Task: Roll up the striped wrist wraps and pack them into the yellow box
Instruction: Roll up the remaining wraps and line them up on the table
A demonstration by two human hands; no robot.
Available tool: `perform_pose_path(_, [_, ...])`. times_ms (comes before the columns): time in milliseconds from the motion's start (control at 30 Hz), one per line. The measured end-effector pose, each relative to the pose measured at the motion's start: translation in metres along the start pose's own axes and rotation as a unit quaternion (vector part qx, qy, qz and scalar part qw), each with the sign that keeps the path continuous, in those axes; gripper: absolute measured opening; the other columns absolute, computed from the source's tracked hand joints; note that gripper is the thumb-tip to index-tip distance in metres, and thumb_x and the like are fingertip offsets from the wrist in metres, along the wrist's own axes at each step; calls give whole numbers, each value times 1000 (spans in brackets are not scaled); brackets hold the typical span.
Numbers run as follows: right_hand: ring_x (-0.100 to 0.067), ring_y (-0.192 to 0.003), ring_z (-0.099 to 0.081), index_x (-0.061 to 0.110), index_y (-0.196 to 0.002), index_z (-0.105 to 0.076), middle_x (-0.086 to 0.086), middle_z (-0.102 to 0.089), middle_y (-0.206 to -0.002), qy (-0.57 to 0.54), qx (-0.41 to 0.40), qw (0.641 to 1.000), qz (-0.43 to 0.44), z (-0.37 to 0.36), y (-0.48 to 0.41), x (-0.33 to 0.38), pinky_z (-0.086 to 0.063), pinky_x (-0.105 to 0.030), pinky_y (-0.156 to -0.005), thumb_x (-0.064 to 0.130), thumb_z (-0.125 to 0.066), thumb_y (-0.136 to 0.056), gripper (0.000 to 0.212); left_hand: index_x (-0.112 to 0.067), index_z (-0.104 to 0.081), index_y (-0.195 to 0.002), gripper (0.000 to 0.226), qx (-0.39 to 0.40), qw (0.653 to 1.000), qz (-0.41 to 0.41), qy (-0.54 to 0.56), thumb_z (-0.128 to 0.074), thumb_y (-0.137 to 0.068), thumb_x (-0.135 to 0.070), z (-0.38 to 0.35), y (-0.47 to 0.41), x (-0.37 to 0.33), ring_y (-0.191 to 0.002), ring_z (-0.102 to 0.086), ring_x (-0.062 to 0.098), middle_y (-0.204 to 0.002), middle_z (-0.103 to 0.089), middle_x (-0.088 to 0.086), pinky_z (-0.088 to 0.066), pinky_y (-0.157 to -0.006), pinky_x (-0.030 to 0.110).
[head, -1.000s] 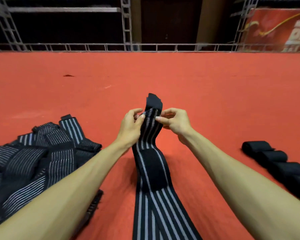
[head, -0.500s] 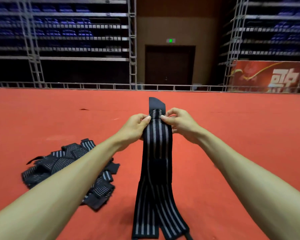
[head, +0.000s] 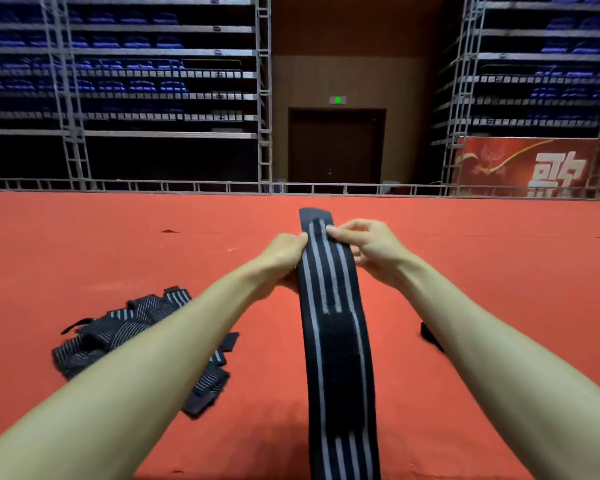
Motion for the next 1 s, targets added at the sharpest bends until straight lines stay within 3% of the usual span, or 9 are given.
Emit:
perform_pose_path(67, [-16, -66, -63, -9, -109, -61, -10, -68, -82, 3, -14, 999, -35, 6, -8, -32, -52, -23, -53, 15, -72, -85, 35, -8, -64, -97, 41, -10, 1000, -10, -8, -31, -106, -30, -6, -14, 23, -62, -62, 17, -84, -67, 9, -50, -46, 24])
perform_pose_path(233, [-17, -69, -63, -5, -110, -64, -11, -68, -87, -22, -28, 997, -68, 19, -37, -88, -52, -23, -55, 11, -71, -86, 30, -11, -58, -103, 32, -26, 999, -22, -5, -32, -106, -29, -16, -57, 75, -74, -58, 18, -88, -63, 6, -47, -60, 29])
perform_pose_path(400, [-15, -72, -65, -7, -111, -64, -12, -68, -94, -44, -49, 991, -117, 32, -55, -159, -52, -21, -57, 9, -71, -86, 31, -22, -49, -118, 18, -10, 1000, 8, 19, -41, -103, -27, -41, -86, 149, -104, -61, 11, -113, -62, -5, -49, -90, 29])
perform_pose_path(533, [-16, -74, -67, -5, -113, -63, -15, -68, -101, -85, -71, 983, -145, 44, -63, -215, -52, -21, -57, 4, -68, -87, 27, -19, -52, -120, 19, -32, 998, 6, 57, -43, -103, -19, -63, -105, 191, -96, -59, -1, -108, -61, -11, -47, -79, 14])
perform_pose_path(700, [-20, -83, -71, 4, -117, -65, -14, -70, -111, -116, -101, 974, -165, 61, -60, -283, -55, -24, -64, 1, -67, -87, 30, -6, -58, -123, 26, -66, 994, 14, 91, -50, -99, -8, -92, -123, 252, -105, -62, 11, -116, -65, 1, -49, -89, 18])
perform_pose_path(833, [-18, -84, -71, 6, -116, -66, -13, -72, -106, -134, -116, 968, -177, 65, -54, -325, -57, -24, -66, -2, -63, -88, 30, -22, -62, -107, 25, -85, 986, 31, 138, -53, -96, -2, -108, -126, 290, -91, -66, 2, -104, -68, -8, -50, -79, 15])
perform_pose_path(900, [-22, -87, -70, 7, -116, -66, -16, -71, -109, -157, -122, 965, -173, 67, -55, -334, -58, -27, -70, -3, -63, -88, 30, -20, -62, -110, 26, -90, 985, 28, 143, -54, -95, -1, -108, -127, 293, -92, -66, 4, -105, -68, -8, -51, -79, 15])
perform_pose_path(1000, [-23, -84, -70, 7, -114, -67, -17, -71, -105, -176, -115, 964, -164, 69, -61, -347, -55, -26, -63, -5, -63, -86, 31, -13, -60, -116, 26, -72, 983, 25, 167, -53, -95, 0, -109, -129, 299, -85, -68, 3, -96, -72, -9, -52, -72, 15])
Point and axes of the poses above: each hand's wrist, its own y-axis away from the middle knuckle, its own z-axis out of the back of the hand, x = y × z, the point moved 6 cm from there along -y, towards the middle knuckle
